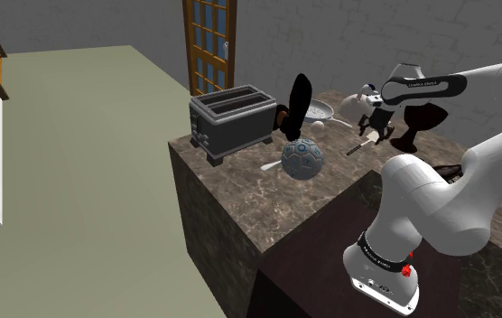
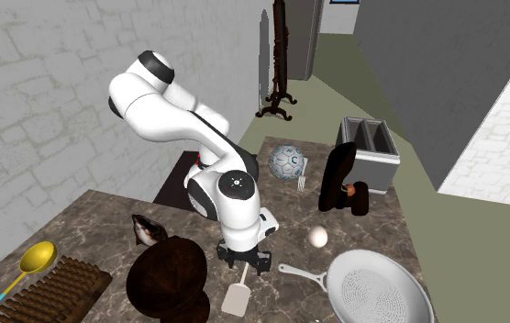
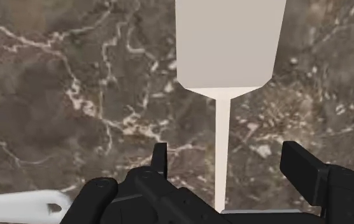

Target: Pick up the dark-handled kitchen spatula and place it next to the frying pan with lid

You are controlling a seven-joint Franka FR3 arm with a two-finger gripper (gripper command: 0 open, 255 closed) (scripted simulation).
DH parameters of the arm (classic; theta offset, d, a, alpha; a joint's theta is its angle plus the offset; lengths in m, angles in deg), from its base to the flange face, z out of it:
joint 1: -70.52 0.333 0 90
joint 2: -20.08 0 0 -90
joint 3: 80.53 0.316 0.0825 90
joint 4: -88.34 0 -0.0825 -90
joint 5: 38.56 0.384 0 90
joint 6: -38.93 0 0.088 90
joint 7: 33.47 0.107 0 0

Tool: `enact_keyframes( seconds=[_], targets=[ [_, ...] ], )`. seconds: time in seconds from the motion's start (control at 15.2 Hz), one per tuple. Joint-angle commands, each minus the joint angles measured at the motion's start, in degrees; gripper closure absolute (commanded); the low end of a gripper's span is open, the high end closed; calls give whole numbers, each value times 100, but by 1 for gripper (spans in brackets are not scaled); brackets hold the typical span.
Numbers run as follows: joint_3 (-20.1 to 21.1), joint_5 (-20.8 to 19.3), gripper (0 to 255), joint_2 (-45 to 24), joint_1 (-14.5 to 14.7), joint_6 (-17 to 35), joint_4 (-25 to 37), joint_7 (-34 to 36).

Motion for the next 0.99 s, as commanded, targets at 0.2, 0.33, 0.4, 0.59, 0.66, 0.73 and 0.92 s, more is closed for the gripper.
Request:
enact_keyframes(
  seconds=[0.2,0.33,0.4,0.59,0.66,0.73,0.92],
  targets=[
    [146,111,0,-70,-83,-126,53,-58],
    [428,326,0,-200,-237,-388,184,-171],
    [534,405,0,-247,-293,-495,245,-213],
    [535,403,0,-246,-293,-496,245,-212],
    [535,403,0,-246,-293,-496,245,-212],
    [535,403,0,-246,-293,-496,245,-212],
    [535,403,0,-246,-293,-496,245,-212]
  ],
)
